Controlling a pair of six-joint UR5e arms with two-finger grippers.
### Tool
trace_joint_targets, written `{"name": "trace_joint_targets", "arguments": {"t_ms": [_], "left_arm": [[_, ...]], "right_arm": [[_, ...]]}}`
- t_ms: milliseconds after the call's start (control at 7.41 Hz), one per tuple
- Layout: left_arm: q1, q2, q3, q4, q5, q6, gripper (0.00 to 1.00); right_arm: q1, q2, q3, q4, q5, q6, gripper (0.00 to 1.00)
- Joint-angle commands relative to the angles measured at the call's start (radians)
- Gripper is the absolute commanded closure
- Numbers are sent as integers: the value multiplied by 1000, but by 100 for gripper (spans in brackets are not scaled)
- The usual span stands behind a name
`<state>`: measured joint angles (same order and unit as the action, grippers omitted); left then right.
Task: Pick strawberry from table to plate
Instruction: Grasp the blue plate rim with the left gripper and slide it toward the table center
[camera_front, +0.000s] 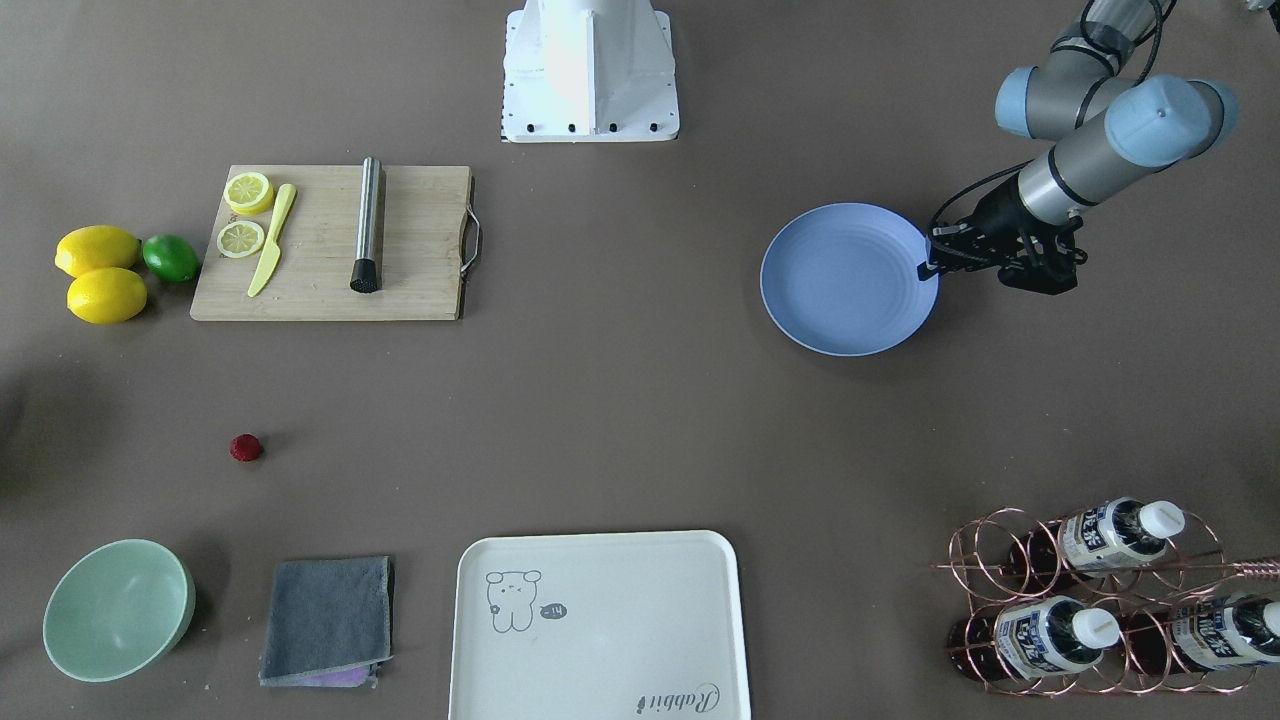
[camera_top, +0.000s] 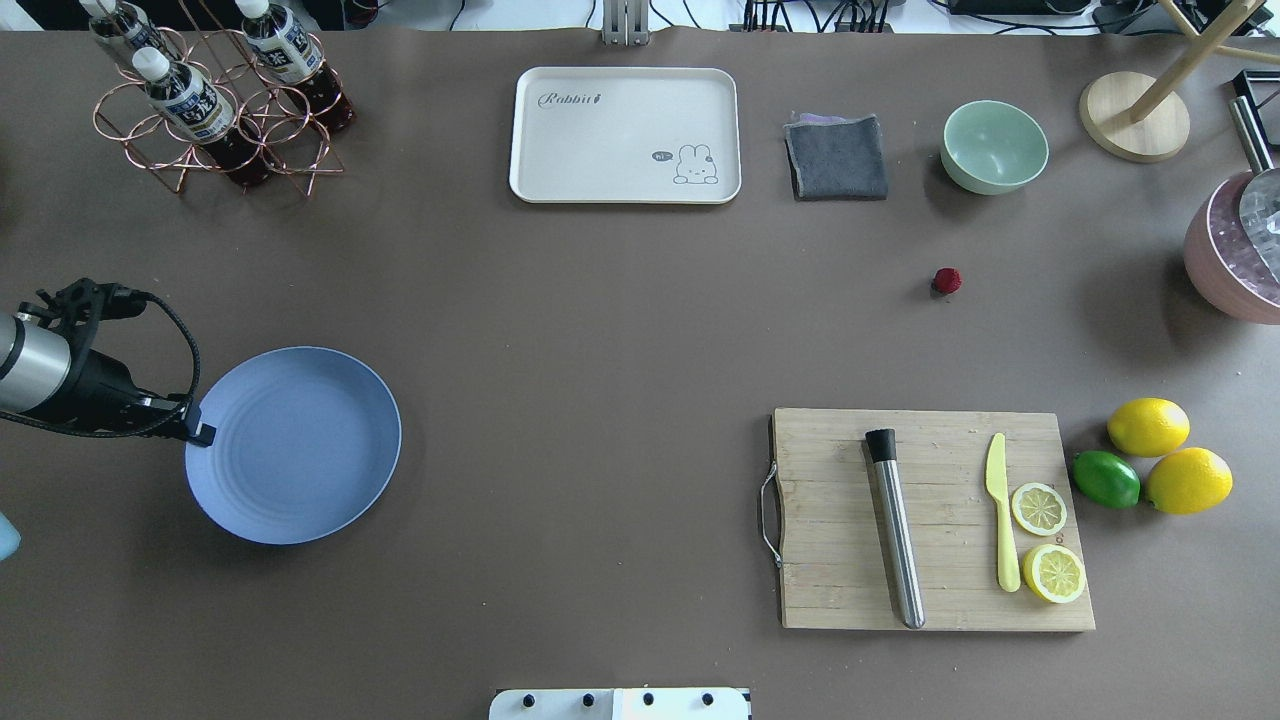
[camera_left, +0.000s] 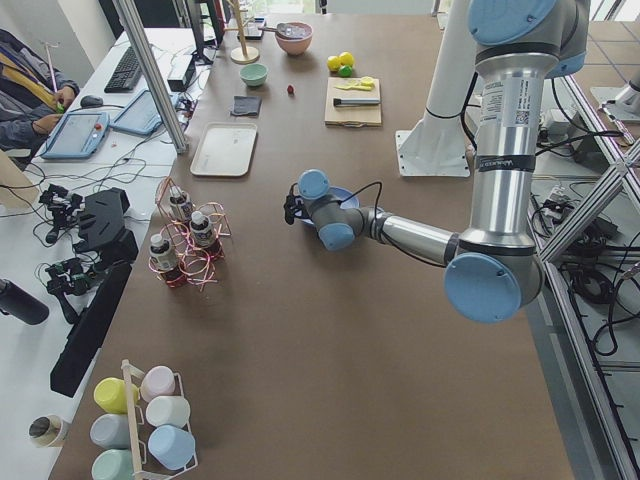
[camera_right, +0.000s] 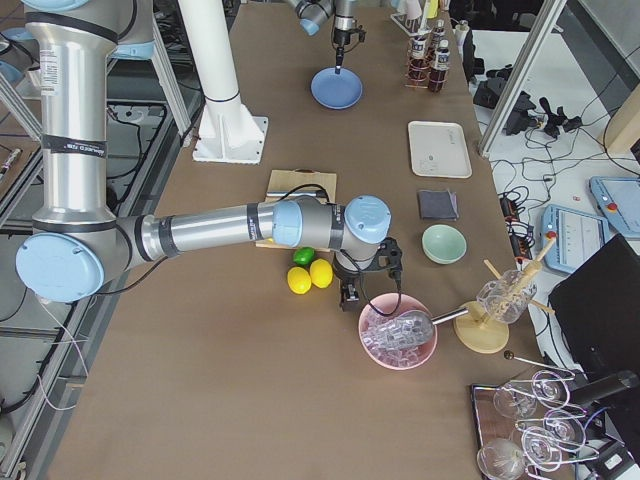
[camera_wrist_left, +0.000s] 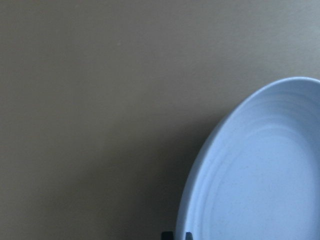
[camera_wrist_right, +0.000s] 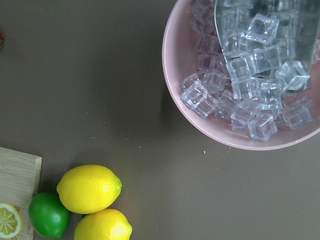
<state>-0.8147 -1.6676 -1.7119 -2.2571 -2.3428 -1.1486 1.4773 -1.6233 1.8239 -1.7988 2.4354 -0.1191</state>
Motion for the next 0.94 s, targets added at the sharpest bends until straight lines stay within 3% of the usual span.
{"name": "trace_joint_targets", "arguments": {"t_ms": [0,405,540,810], "left_arm": [[20,-185,-9,87,-9,-185,100],[155,-294,14,121,190,-255,100],[155,-364,47,152,191,-296,100],[178,-426,104,160,195,-345,100]], "right_arm": [[-78,77,-5,19,14,143,0],[-302,210,-85,252,-21,536,1],[-371,262,-121,310,-94,650,1],[-425,395,-297,407,-113,700,1]]}}
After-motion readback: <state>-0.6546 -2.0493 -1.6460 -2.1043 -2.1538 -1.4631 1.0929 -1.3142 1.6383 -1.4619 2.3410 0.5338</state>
